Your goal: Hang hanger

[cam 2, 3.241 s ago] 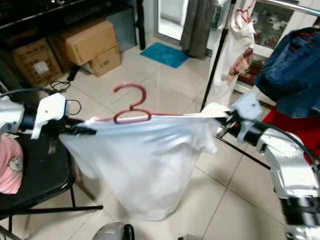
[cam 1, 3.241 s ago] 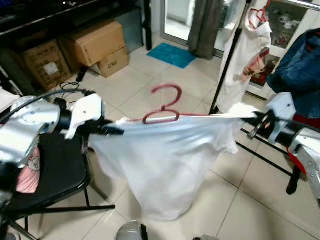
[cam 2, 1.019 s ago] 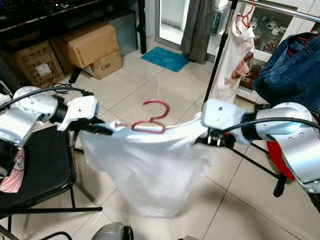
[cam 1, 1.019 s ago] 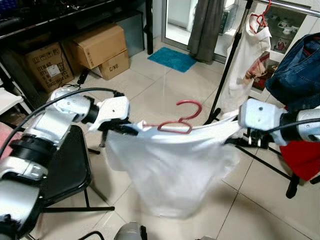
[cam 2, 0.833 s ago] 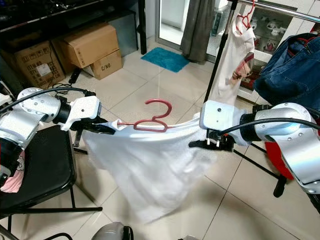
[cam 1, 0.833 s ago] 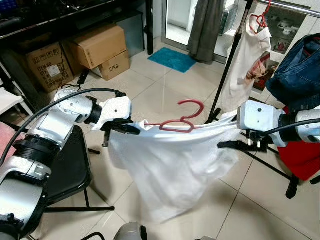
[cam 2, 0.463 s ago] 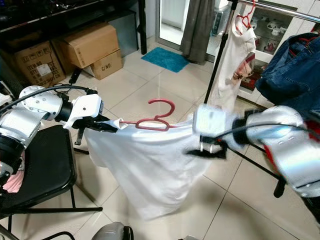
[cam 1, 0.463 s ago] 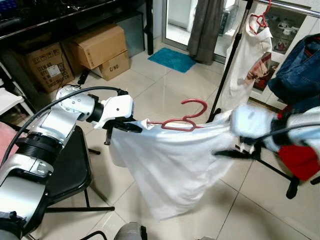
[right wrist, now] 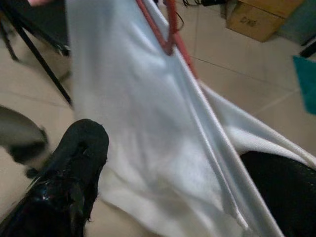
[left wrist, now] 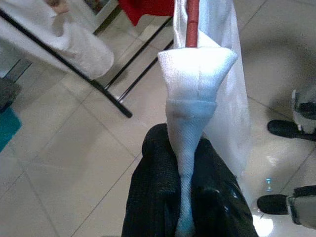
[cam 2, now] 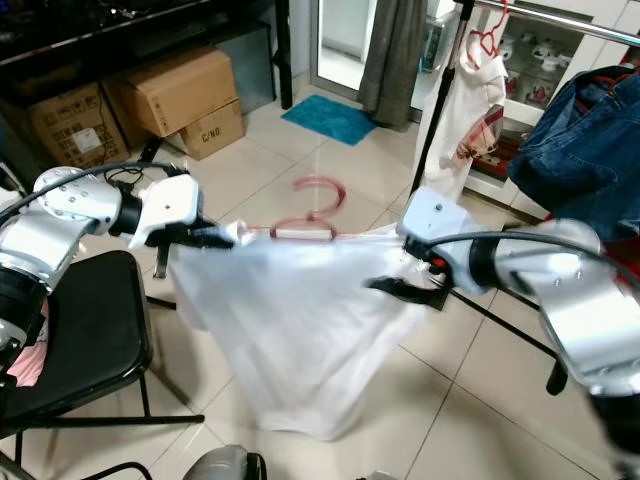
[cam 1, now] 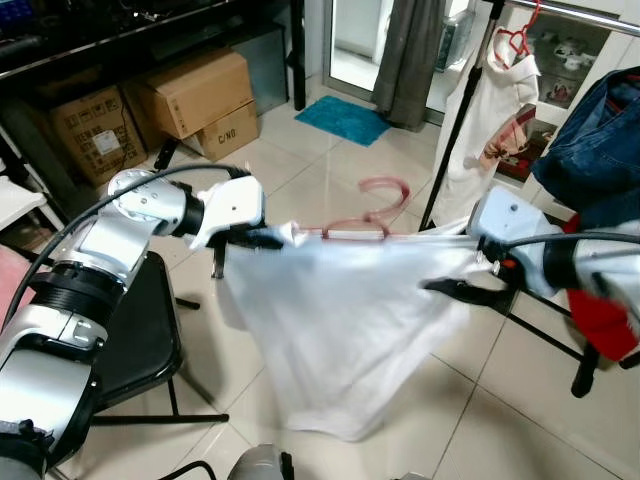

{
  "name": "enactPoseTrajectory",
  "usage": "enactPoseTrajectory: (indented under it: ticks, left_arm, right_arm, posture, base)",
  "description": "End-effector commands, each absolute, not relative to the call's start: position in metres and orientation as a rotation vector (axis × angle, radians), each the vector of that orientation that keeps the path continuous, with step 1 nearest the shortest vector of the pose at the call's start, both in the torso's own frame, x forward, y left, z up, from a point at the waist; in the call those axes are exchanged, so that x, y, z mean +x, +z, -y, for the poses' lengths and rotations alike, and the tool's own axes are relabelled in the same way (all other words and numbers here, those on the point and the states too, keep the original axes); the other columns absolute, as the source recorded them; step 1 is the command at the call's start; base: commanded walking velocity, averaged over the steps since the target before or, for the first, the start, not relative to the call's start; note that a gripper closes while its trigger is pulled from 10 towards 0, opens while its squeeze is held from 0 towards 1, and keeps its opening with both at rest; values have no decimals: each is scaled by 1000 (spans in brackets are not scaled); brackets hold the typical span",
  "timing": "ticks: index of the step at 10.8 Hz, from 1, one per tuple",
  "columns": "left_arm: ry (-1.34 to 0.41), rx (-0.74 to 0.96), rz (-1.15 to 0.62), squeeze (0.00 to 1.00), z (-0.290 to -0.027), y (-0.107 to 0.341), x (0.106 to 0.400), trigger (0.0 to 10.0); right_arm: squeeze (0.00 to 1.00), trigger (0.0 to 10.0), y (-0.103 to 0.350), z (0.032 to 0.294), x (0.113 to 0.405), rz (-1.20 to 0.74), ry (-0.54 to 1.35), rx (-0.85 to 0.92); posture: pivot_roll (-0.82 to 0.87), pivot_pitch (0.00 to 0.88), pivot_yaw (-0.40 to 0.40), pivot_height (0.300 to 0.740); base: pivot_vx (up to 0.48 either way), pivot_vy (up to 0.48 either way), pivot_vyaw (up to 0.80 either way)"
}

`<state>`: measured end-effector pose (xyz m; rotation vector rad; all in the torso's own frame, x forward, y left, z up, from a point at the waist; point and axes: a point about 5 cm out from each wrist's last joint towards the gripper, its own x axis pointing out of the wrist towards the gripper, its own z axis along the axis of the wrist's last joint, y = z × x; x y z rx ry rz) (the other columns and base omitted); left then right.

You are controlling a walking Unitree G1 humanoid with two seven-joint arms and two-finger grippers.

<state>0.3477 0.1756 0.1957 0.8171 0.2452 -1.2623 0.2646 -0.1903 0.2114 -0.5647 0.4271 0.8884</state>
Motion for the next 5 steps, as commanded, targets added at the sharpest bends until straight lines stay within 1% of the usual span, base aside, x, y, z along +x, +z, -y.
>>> enactPoseTrajectory:
  ticks: [1, 3, 4, 5]
  left_arm:
    - [-1204, 843, -228, 0, -181, 204, 351, 0]
    - [-1204, 838, -232, 0, -180, 197, 350, 0]
    - [-1217, 835, -217, 0, -175, 197, 350, 0]
    - [-1243, 837, -220, 0, -172, 197, 349, 0]
  right_arm:
    - [1000, 10000, 224, 187, 260, -367, 880, -523]
    - [1000, 10000, 237, 167, 249, -258, 950, -365]
    - [1000, 10000, 235, 163, 246, -262, 940, -349]
    - [1000, 10000, 225, 173, 252, -329, 814, -565]
  posture:
    - [12, 38, 31, 740]
    - [7, 40, 33, 740]
    - [4, 41, 33, 740]
    - [2, 43, 36, 740]
  base:
    - [0, 0, 0]
    - [0, 0, 0]
    - [0, 0, 0]
    - [0, 0, 0]
